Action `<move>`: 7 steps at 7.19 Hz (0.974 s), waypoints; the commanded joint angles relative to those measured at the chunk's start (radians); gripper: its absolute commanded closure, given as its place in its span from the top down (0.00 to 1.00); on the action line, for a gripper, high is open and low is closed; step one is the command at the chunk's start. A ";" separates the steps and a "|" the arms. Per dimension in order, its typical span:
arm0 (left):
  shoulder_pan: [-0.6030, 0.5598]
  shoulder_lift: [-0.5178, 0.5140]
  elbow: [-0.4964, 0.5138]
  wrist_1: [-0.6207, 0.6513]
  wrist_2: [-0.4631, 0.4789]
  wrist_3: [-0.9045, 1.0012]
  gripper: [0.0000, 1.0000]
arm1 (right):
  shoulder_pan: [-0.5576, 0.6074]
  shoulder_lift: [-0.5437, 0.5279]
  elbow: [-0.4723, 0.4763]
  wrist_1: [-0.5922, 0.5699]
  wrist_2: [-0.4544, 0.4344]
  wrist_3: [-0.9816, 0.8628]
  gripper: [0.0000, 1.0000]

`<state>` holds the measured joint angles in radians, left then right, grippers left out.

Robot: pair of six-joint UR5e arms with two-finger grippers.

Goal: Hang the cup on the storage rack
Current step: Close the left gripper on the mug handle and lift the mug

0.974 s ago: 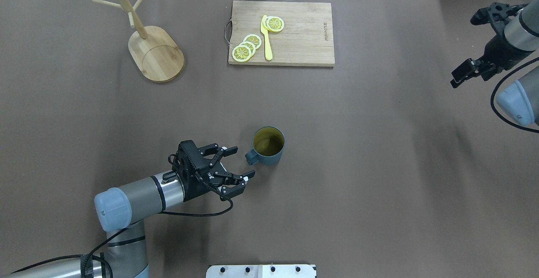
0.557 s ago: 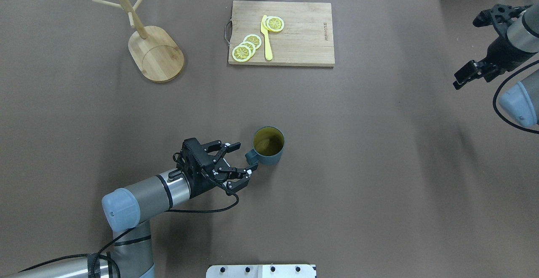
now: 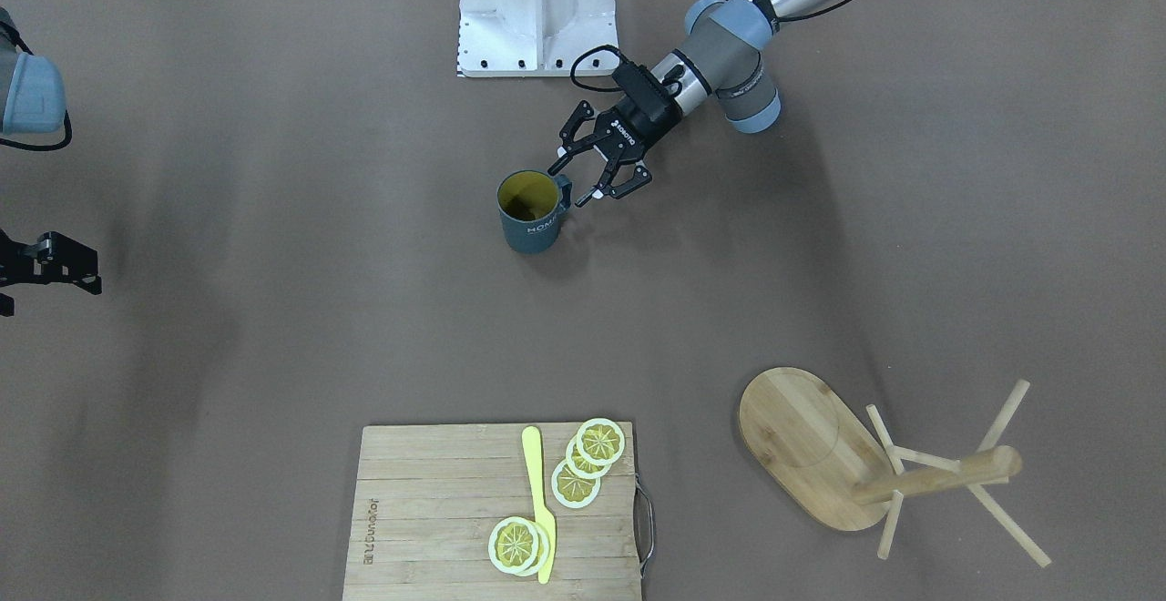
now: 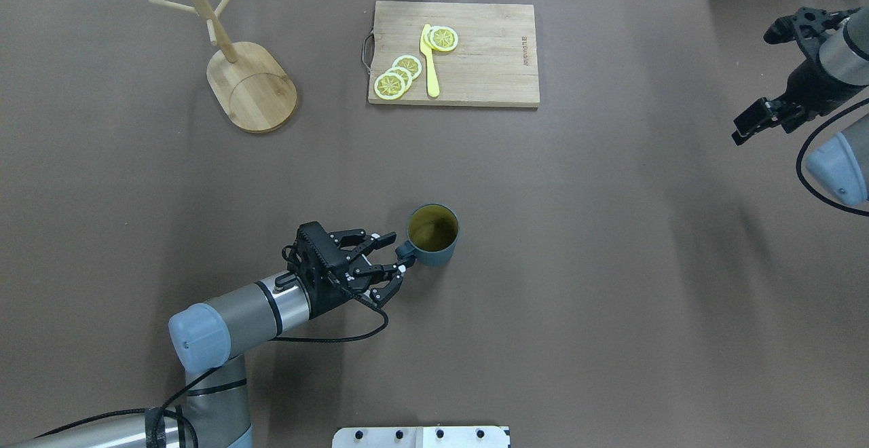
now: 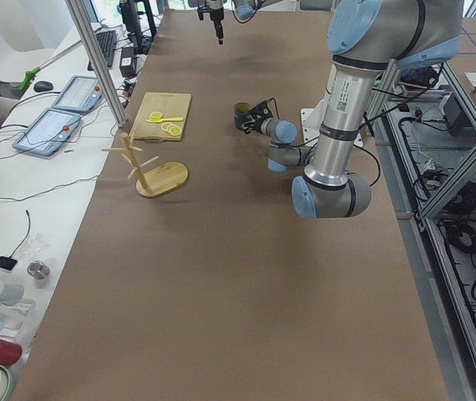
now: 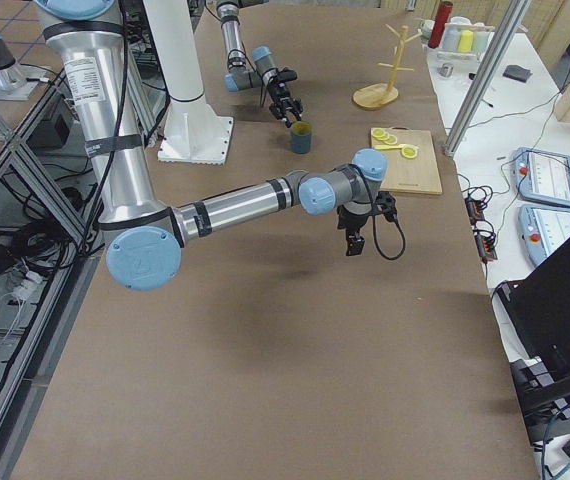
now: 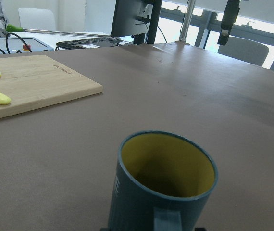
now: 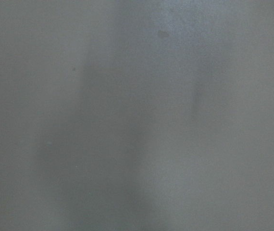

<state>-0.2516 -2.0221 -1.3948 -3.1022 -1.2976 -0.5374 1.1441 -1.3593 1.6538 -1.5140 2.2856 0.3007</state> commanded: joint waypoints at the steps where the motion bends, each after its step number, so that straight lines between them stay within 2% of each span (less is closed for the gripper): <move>1: 0.000 -0.007 0.000 -0.003 -0.002 -0.007 0.35 | 0.000 -0.001 0.001 0.000 0.000 0.000 1.00; 2: 0.002 -0.012 0.000 -0.004 -0.002 -0.009 0.21 | 0.000 -0.001 0.000 0.000 0.000 0.000 1.00; 3: 0.011 -0.029 -0.001 -0.006 0.024 -0.039 0.00 | -0.001 -0.013 -0.002 0.005 -0.002 0.000 1.00; 4: 0.030 -0.026 -0.003 -0.007 0.070 -0.131 0.00 | -0.001 -0.030 -0.009 0.065 -0.002 0.003 1.00; 5: 0.029 -0.024 -0.010 -0.009 0.070 -0.142 0.00 | -0.001 -0.040 -0.014 0.099 -0.002 0.003 1.00; 7: 0.005 -0.026 -0.045 -0.013 0.069 -0.151 0.00 | -0.001 -0.040 -0.014 0.100 -0.002 0.005 1.00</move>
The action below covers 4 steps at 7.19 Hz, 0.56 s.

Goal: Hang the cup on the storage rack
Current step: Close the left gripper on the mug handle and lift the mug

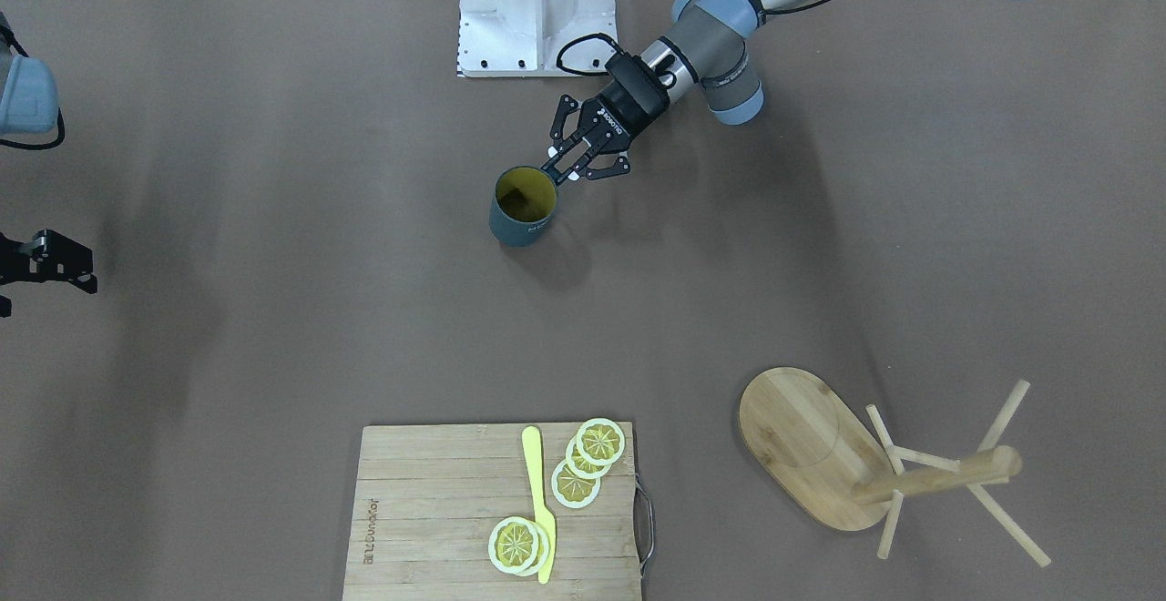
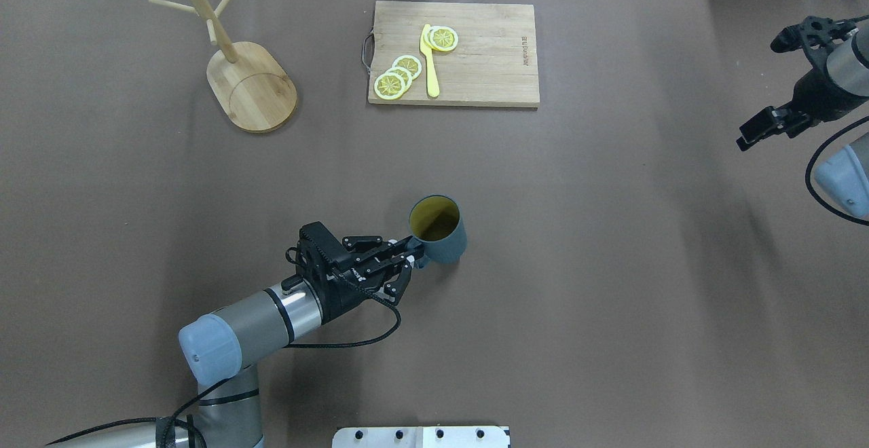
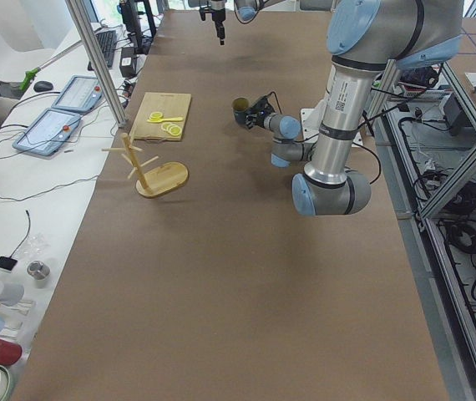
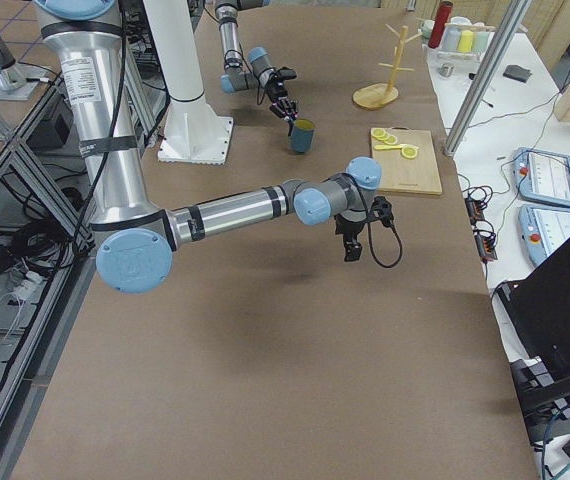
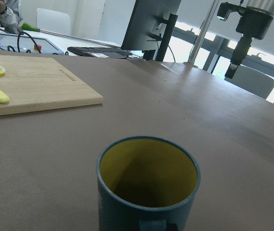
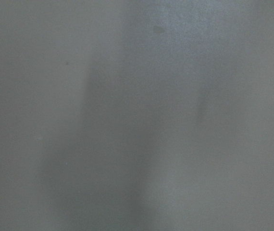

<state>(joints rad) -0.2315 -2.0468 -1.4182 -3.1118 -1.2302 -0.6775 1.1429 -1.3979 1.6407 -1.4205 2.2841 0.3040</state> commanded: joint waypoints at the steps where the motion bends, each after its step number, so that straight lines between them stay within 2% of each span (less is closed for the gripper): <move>1: -0.055 -0.001 -0.031 -0.004 -0.003 -0.169 0.00 | 0.001 -0.003 0.001 0.008 0.000 0.001 1.00; 4: -0.182 0.029 -0.038 -0.039 -0.066 -0.453 0.00 | 0.003 -0.003 0.007 0.015 -0.003 0.001 1.00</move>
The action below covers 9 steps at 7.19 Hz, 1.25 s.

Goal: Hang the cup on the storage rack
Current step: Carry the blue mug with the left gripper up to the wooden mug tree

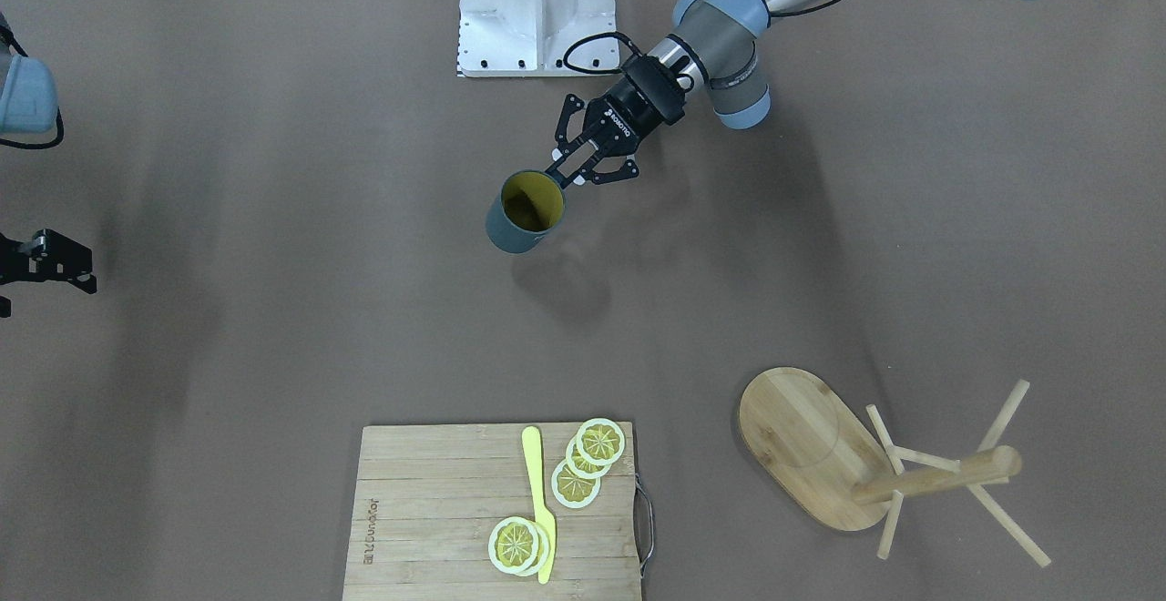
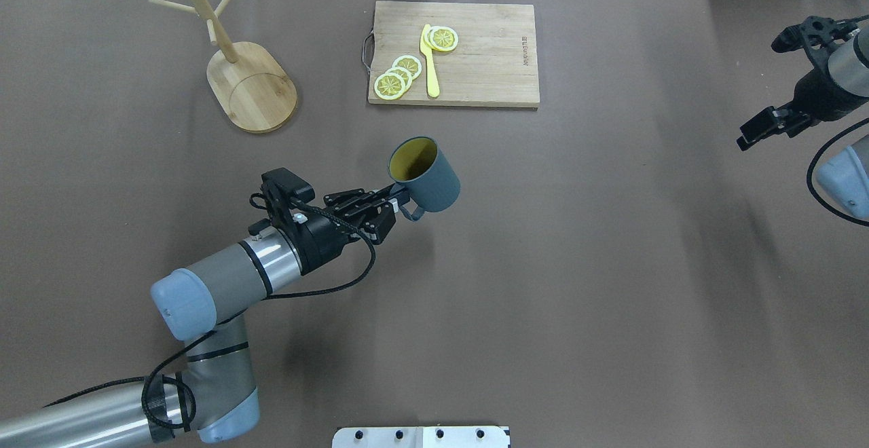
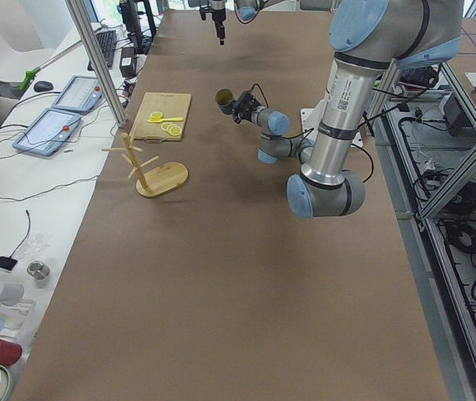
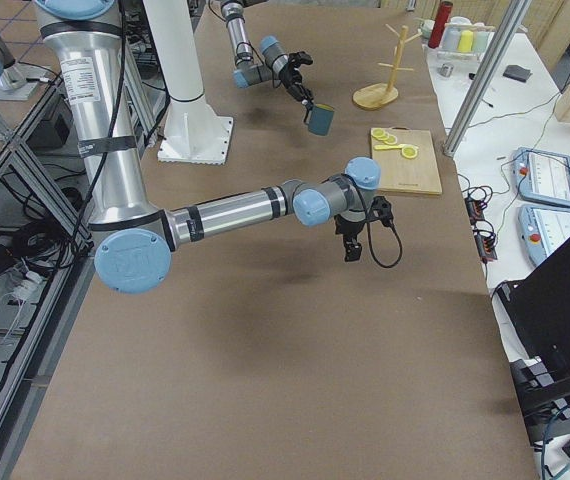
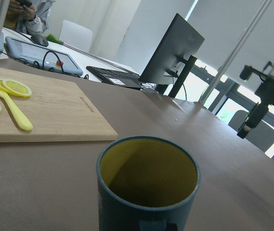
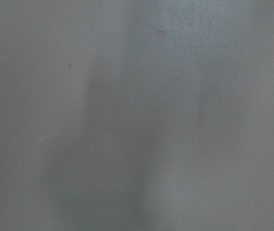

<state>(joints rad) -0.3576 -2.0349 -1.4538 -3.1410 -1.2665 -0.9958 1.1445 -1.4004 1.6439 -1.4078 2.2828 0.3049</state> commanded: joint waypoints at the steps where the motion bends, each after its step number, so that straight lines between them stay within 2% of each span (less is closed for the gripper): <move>1: -0.143 0.021 -0.002 -0.010 -0.151 -0.256 0.00 | 0.001 0.000 0.008 0.004 -0.002 0.003 1.00; 2: -0.241 0.024 0.000 -0.008 -0.269 -0.459 0.00 | 0.001 0.000 0.008 0.013 -0.003 0.005 1.00; 3: -0.329 0.030 0.010 -0.004 -0.403 -0.566 0.00 | 0.001 0.000 0.011 0.018 -0.005 0.007 1.00; 4: -0.374 0.036 0.021 -0.005 -0.436 -0.689 0.00 | 0.001 0.000 0.011 0.021 -0.005 0.008 1.00; 8: -0.484 0.033 0.029 -0.020 -0.435 -1.145 0.00 | 0.000 0.009 0.013 0.024 -0.008 0.008 1.00; 9: -0.510 0.027 0.093 -0.106 -0.435 -1.317 0.00 | 0.000 0.009 0.013 0.024 -0.009 0.008 1.00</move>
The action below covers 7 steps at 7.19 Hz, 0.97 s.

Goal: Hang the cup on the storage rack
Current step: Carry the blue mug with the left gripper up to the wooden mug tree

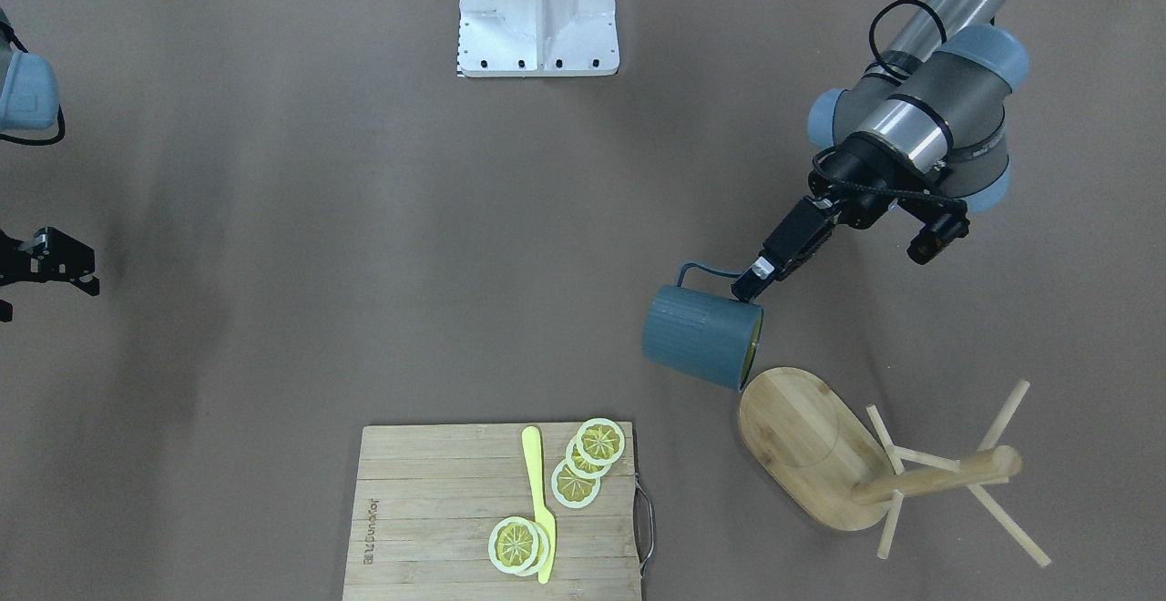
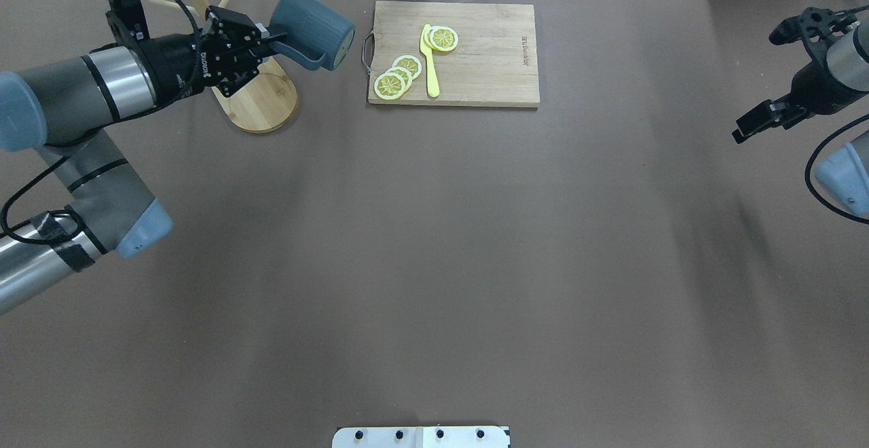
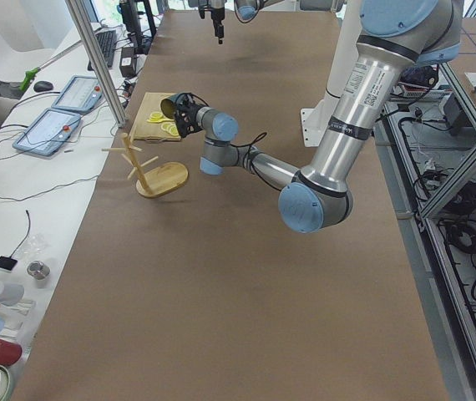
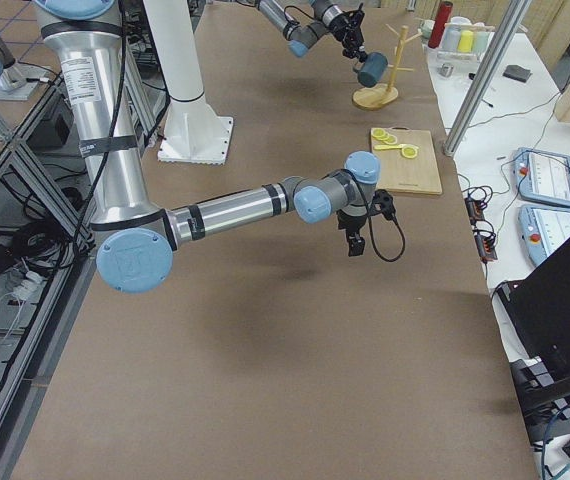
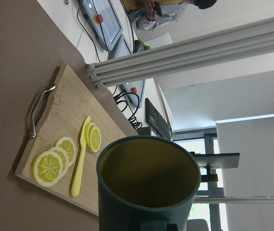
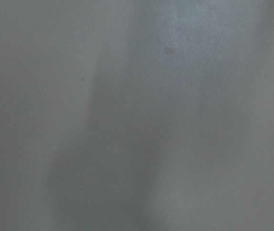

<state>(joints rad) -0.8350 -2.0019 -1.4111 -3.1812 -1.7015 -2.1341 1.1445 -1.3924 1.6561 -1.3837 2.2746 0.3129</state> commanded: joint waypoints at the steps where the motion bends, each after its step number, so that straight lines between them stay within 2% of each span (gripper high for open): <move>1: -0.047 -0.014 0.137 -0.207 0.006 -0.278 0.00 | 0.000 0.003 0.002 0.000 -0.012 0.000 1.00; 3: -0.081 -0.056 0.196 -0.241 0.032 -0.419 0.00 | 0.000 0.000 0.010 0.000 -0.012 0.000 1.00; 5: -0.085 -0.092 0.217 -0.253 0.097 -0.457 0.00 | 0.000 -0.001 0.016 0.000 -0.013 0.000 1.00; 7: -0.087 -0.104 0.264 -0.260 0.105 -0.513 0.00 | 0.000 -0.002 0.017 0.000 -0.013 0.000 1.00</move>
<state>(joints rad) -0.9203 -2.0986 -1.1719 -3.4371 -1.6046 -2.6058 1.1446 -1.3933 1.6727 -1.3836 2.2612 0.3129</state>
